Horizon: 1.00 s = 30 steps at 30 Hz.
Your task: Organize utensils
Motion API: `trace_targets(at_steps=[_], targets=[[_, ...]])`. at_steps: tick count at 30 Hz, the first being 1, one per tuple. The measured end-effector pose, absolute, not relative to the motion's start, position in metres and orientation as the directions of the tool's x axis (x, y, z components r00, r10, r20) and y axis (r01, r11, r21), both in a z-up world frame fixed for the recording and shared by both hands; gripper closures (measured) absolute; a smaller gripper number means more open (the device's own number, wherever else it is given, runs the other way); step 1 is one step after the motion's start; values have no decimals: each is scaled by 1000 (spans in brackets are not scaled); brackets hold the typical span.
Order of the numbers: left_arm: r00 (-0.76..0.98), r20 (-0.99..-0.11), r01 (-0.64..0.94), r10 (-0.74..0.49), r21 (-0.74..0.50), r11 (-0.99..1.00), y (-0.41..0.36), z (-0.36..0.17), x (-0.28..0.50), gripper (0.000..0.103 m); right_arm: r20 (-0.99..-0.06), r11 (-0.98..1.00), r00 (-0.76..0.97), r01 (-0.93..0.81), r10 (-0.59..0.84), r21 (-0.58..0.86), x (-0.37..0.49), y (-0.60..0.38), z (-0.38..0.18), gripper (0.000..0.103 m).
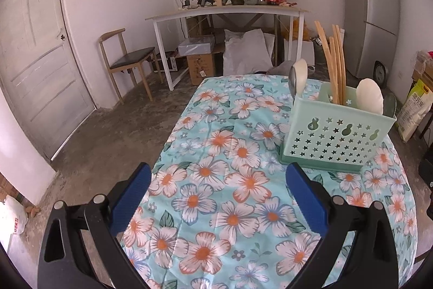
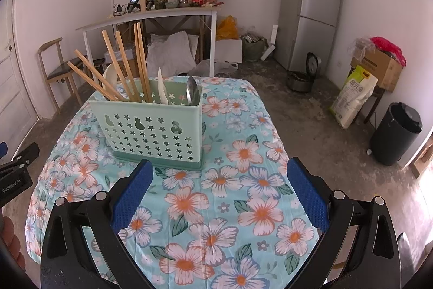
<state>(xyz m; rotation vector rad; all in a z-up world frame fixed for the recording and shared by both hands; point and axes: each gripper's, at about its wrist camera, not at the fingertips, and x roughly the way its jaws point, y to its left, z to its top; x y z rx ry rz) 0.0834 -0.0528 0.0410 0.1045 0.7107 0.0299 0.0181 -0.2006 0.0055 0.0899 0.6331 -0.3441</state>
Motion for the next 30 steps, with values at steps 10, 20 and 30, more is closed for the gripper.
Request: trace_targets(at_steps=[10,20,30], targets=[[752,-657,5,65,104,995,-52,39,84,6,-594,941,753,337,-285,-24,19,-200,5,8],[746,-662,6,65,104,995,-51,38,84,6,-591,941,753,335,-289,-33,18,-199,5,8],[742,-667,6,66,105,994,-50,37,84,6,-590,943,757,332,-283,-26,18,-199,6,8]])
